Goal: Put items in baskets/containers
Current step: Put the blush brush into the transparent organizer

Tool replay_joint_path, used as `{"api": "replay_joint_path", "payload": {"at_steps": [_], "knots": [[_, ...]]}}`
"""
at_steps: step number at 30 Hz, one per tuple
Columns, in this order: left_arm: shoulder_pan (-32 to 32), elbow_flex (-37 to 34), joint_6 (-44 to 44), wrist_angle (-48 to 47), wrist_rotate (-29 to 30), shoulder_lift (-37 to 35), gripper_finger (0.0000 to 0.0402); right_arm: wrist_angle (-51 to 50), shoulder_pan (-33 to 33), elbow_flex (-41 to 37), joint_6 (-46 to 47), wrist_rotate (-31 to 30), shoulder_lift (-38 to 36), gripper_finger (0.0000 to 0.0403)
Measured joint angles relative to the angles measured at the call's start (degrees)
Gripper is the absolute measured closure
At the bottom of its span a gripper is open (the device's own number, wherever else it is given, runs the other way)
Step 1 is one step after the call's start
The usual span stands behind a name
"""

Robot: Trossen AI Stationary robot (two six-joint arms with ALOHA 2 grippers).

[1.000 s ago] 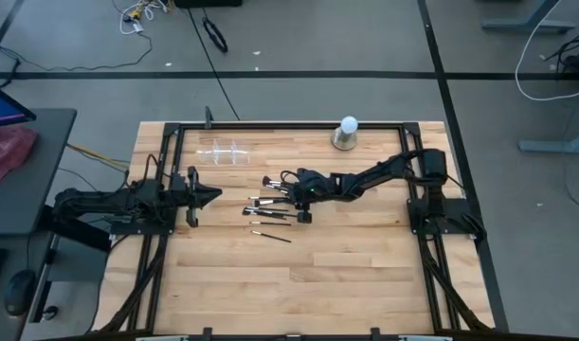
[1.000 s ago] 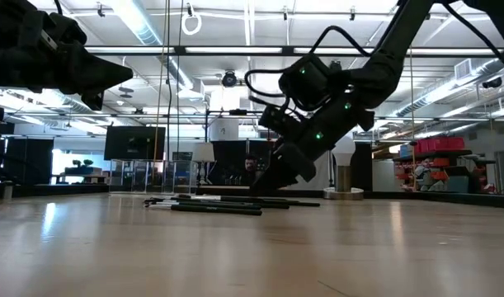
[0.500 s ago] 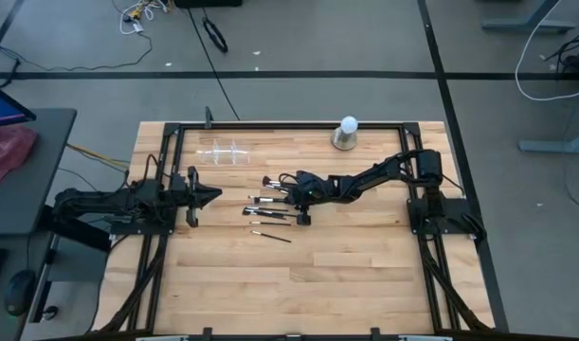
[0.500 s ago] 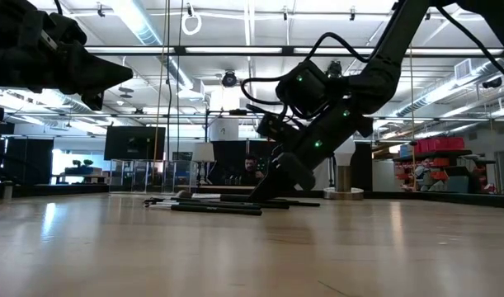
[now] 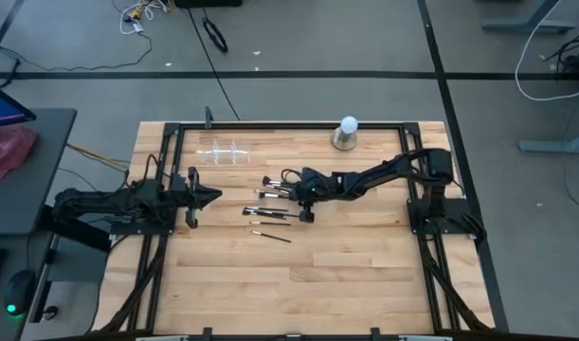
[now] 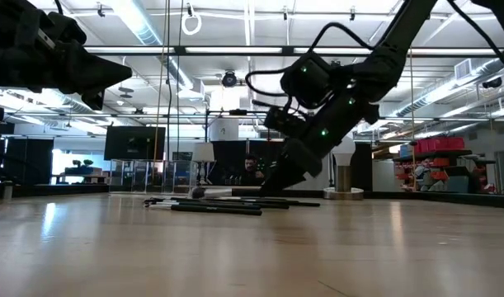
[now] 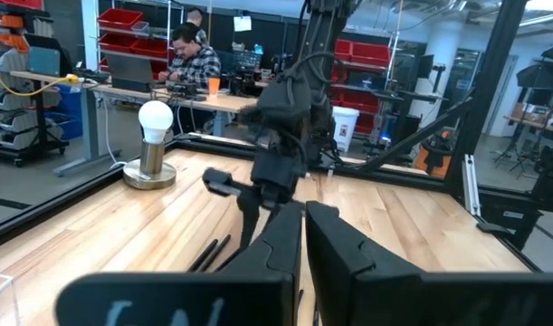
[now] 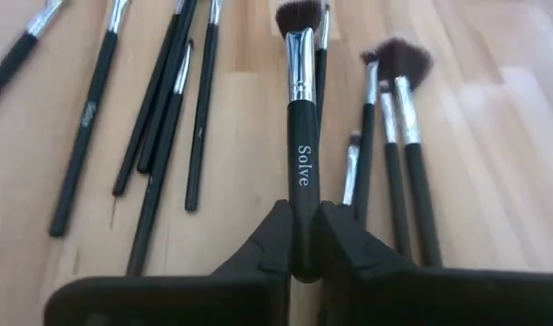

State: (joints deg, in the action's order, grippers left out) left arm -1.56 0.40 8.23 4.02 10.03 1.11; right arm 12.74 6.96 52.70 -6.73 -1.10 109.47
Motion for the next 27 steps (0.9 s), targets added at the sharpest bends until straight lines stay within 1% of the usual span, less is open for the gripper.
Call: {"api": "replay_joint_path", "payload": {"at_steps": [3, 9, 13, 15, 17, 20, 23, 27], "knots": [[0.0, 0.0, 0.0, 0.0, 0.0, 0.0, 0.0376, -1.8, -0.1, 0.0, 0.6, 0.2, -0.6, 0.0375], [0.0, 0.0, -0.2, 0.0, -0.1, 0.0, 0.0376, -0.6, -1.3, 0.0, 0.5, 1.4, -0.6, 0.0373], [0.0, 0.0, -2.6, 0.0, -3.9, 0.0, 0.0376, 4.8, -2.1, 0.0, 0.4, 3.3, -0.7, 0.0373], [0.0, 0.0, -3.3, 0.0, -6.3, 0.0, 0.0376, 9.3, -2.4, -0.2, 0.4, 5.9, -0.7, 0.0373], [-0.1, 0.0, -4.2, 0.1, -8.0, 0.3, 0.0376, 15.8, -2.9, -1.1, 0.3, 9.1, -0.7, 0.0373], [-1.4, 0.0, -6.2, 1.9, -9.2, 2.4, 0.0376, 26.5, -3.5, -3.2, 0.8, 13.3, -0.7, 0.0373], [-3.6, 0.0, -8.8, 6.8, -10.3, 6.7, 0.0376, 38.4, -4.2, -5.0, 3.0, 16.9, -0.8, 0.0375], [-6.3, 0.0, -12.9, 15.8, -10.3, 15.2, 0.0376, 47.8, -6.0, -5.8, 4.3, 17.2, -0.8, 0.0375]]}}
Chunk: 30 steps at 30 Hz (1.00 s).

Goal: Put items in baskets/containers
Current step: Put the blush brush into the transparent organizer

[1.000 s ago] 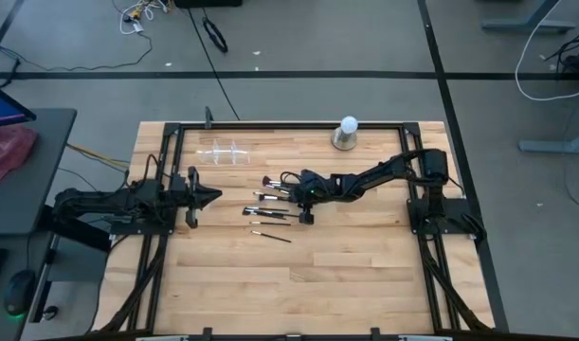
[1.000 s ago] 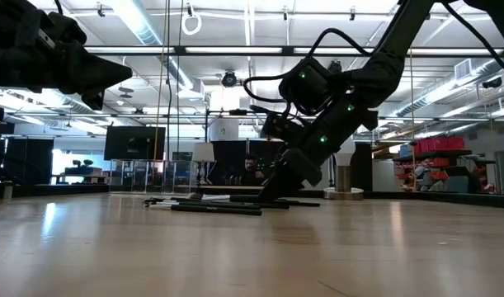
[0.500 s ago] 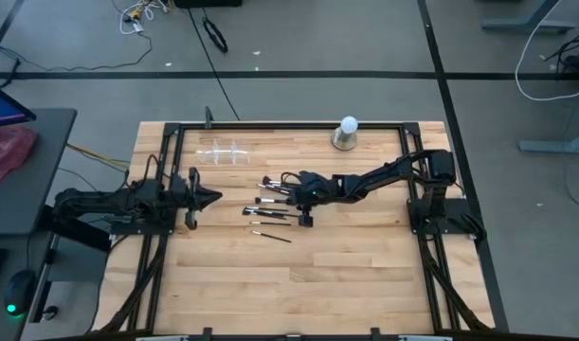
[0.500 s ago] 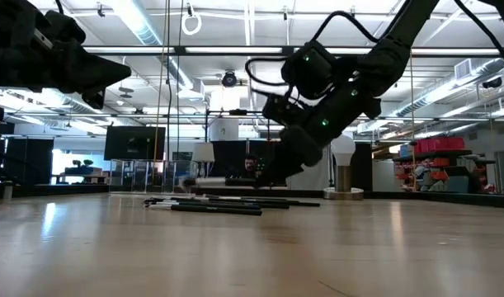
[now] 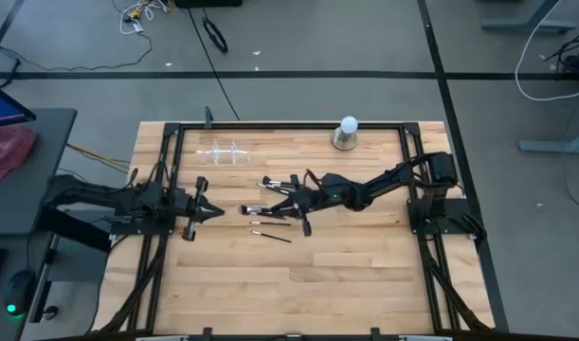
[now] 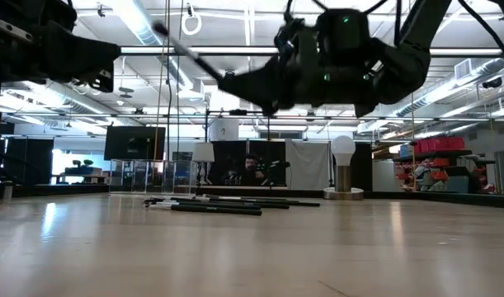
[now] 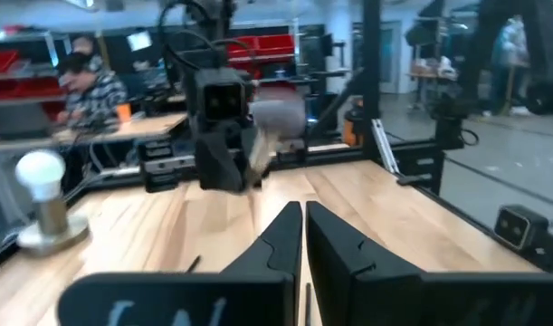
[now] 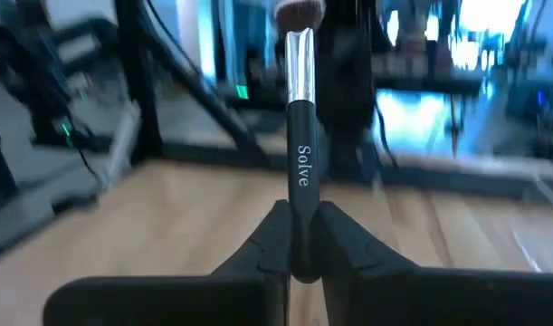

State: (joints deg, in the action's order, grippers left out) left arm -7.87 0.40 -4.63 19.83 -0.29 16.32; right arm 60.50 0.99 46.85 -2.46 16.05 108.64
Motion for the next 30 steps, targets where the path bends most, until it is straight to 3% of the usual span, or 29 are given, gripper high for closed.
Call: {"api": "replay_joint_path", "payload": {"at_steps": [5, 8, 13, 22, 26, 30], "knots": [[-1.1, 0.0, -3.4, 14.5, 1.1, 13.3, 0.0376, 3.8, -1.9, 0.0, -0.2, -2.7, 0.0, 0.0375], [-1.0, 0.0, -3.5, 22.8, 5.0, 21.3, 0.0373, 4.4, -2.6, 0.0, -0.9, -5.3, 0.0, 0.0375], [0.3, 0.2, -3.3, 35.9, 6.2, 33.6, 0.0324, 4.5, -3.0, 0.0, -1.2, -8.3, 0.0, 0.0375], [1.7, 10.4, -4.0, 43.4, 4.5, 49.9, 0.0184, 4.6, -3.0, 0.0, -1.4, -10.5, 0.0, 0.0374], [1.5, 15.7, -5.8, 44.3, 3.1, 55.8, 0.0166, 4.6, -3.0, 0.0, -1.5, -11.8, 0.0, 0.0373], [1.5, 18.8, -6.6, 44.3, 3.3, 59.0, 0.0182, 4.5, -3.0, 0.0, -2.5, -12.6, 0.0, 0.0373]]}}
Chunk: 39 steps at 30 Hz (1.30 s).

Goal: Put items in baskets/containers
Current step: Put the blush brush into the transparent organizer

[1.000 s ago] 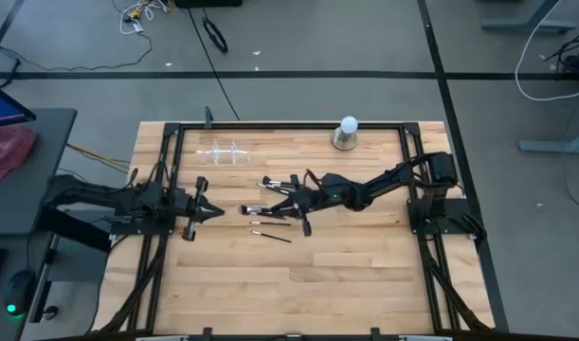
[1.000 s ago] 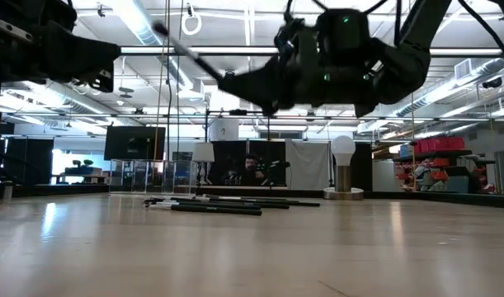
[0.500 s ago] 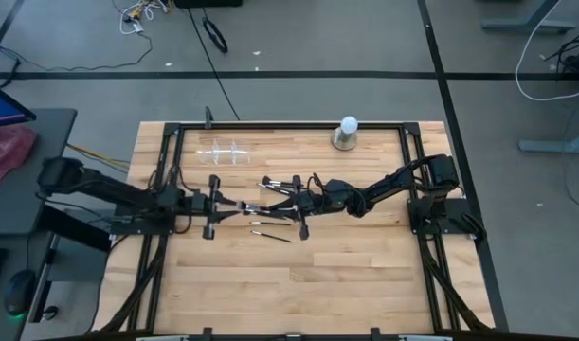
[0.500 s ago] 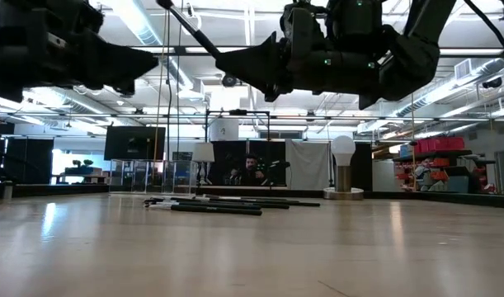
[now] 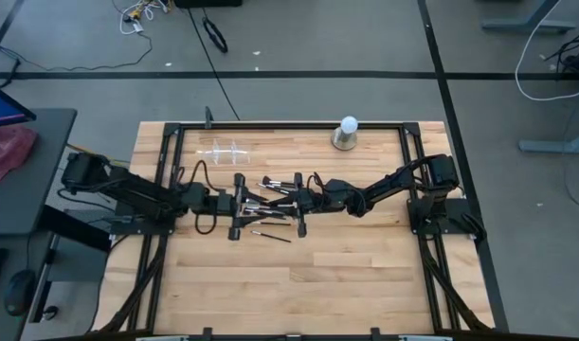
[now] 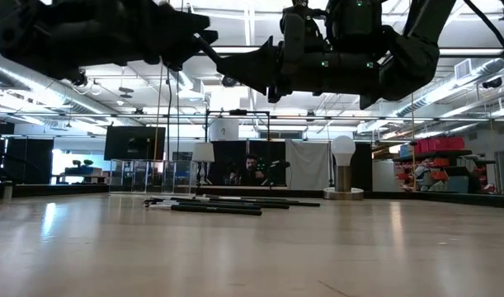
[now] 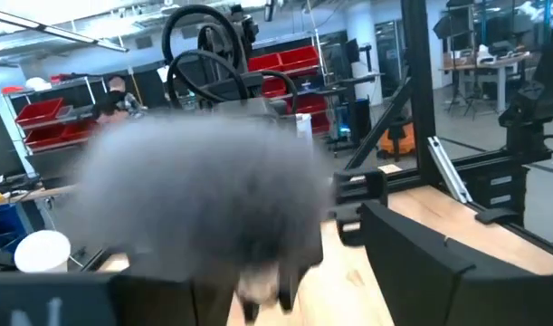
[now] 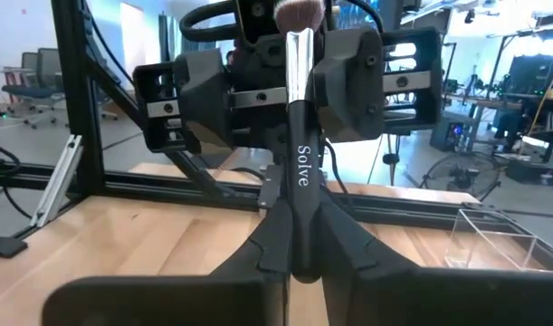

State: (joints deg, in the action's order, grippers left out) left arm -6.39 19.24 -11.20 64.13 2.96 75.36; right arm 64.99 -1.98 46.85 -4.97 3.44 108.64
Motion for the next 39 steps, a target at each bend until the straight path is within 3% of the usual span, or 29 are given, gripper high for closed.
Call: {"api": "replay_joint_path", "payload": {"at_steps": [12, 22, 27, 33, 36, 39], "knots": [[-0.2, -0.2, 0.1, 0.6, 1.1, -0.2, 0.0344, 5.9, -0.3, -4.4, -0.1, -1.9, 0.0, 0.0373], [0.0, 0.8, 2.8, -3.8, 0.7, -1.4, 0.0352, 6.6, -0.5, -5.2, 1.8, -2.2, 0.0, 0.0367], [0.2, 5.7, 5.0, -23.6, 2.9, -7.1, 0.0352, 3.1, 0.3, -5.2, 5.9, -3.0, -0.2, 0.0322], [2.4, 17.8, 11.9, -64.1, 15.5, -13.9, 0.0351, -8.9, 2.4, -5.2, 10.0, -7.3, -2.9, 0.0252], [7.0, 22.9, 15.5, -79.3, 21.3, -15.5, 0.0351, -13.3, 2.8, -5.2, 10.8, -9.3, -3.5, 0.0232], [14.9, 25.2, 16.9, -87.7, 20.6, -16.5, 0.0351, -14.4, 2.7, -5.2, 10.7, -9.2, -3.5, 0.0224]]}}
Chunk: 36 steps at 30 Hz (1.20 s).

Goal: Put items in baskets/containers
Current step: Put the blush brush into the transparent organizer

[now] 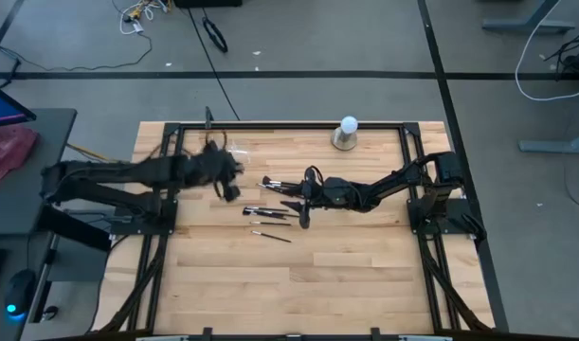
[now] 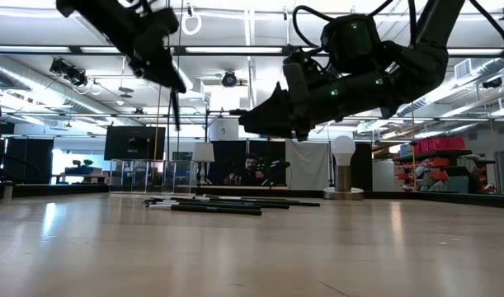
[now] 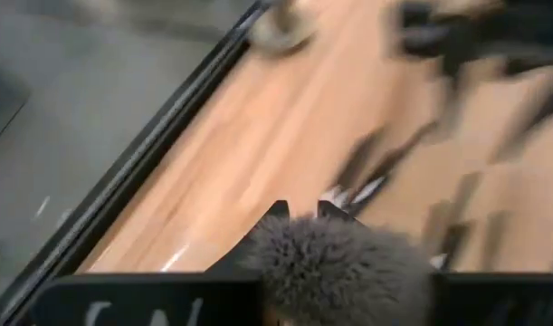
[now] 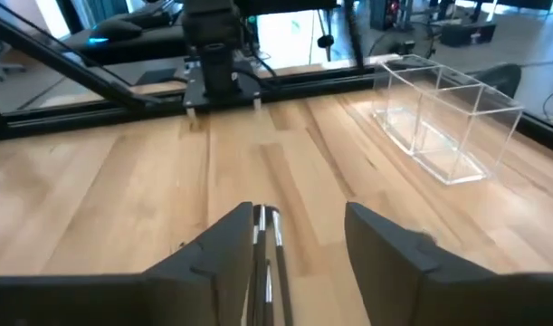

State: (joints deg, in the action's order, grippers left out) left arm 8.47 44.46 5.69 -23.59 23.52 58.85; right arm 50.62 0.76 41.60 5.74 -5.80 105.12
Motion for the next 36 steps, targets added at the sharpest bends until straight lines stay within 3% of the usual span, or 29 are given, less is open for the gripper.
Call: {"api": "replay_joint_path", "payload": {"at_steps": [8, 14, 27, 36], "knots": [[26.4, 0.1, -1.1, -0.8, -15.4, -0.7, 0.0350, -0.1, -0.7, 0.0, -0.4, 0.5, 0.0, 0.0236], [38.1, 0.1, -2.0, -0.2, -23.6, 2.3, 0.0350, -0.1, -0.7, 0.0, -0.4, 0.5, 0.0, 0.0246], [40.8, 0.1, -1.5, 4.5, -29.8, 15.5, 0.0349, 0.1, -1.0, 0.0, -0.5, 0.7, 0.0, 0.0248], [40.8, 0.1, -0.3, 5.0, -29.8, 19.1, 0.0348, 0.1, -1.2, 0.0, -0.5, 0.7, 0.0, 0.0248]]}}
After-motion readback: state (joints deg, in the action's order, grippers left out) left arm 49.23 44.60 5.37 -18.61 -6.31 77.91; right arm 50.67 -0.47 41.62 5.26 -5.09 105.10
